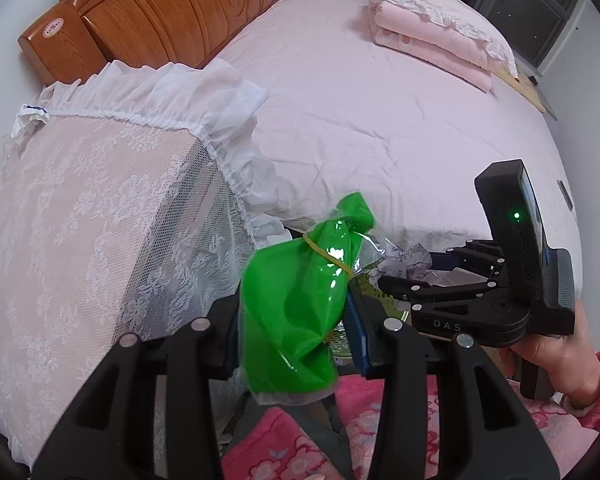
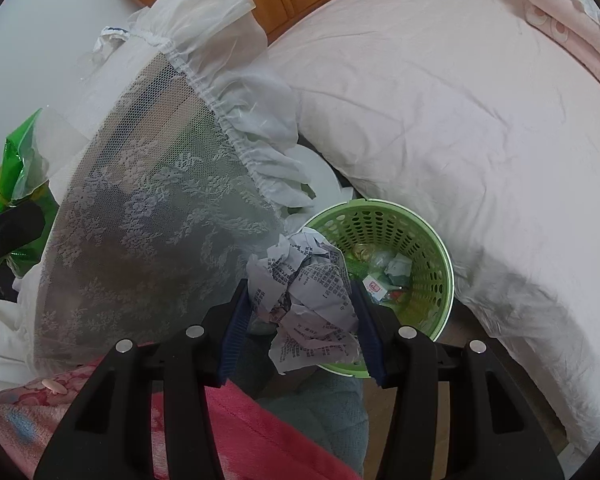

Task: Collect trash
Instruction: 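Carry both items to the basket and release the crumpled paper with the right tool, then drop the green candy wrapper into the basket with the left tool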

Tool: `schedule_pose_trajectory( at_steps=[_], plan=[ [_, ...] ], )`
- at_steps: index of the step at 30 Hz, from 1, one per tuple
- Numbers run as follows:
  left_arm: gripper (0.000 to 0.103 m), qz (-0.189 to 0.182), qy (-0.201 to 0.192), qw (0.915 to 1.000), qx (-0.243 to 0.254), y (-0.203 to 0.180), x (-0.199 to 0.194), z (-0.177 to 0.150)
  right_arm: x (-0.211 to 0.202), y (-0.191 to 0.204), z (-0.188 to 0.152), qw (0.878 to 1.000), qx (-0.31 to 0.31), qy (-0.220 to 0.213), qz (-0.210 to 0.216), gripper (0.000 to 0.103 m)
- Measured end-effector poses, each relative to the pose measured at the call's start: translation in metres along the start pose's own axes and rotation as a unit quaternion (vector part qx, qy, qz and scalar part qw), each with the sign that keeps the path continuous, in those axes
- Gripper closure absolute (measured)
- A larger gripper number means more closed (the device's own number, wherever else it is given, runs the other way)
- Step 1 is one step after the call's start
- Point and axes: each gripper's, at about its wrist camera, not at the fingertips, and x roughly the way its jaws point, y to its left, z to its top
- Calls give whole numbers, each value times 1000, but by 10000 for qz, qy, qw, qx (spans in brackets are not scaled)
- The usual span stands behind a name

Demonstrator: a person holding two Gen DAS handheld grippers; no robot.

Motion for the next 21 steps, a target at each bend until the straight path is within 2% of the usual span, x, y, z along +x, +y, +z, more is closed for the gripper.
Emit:
schedule_pose_trajectory(
  at_steps=[6,7,9,10,11,21],
  plan=[
    [62,13,28,10000,-34,-3,2,0,6,5,1,9997,-189,158,-68,52],
    [62,16,31,10000,-41,-4,3,0,9,5,1,9995,-212,208,-131,48],
    [62,19,42,10000,-54,-4,3,0,11,8,1,9988,-282,231,-337,30],
    [62,22,47,10000,-61,-4,4,0,12,11,0,9981,-347,227,-450,17],
    [62,24,53,10000,-66,-3,4,0,12,13,0,9978,-377,231,-496,13],
    [62,20,76,9999,-65,-3,4,-2,11,7,-1,9977,-296,241,-554,11]
  ],
)
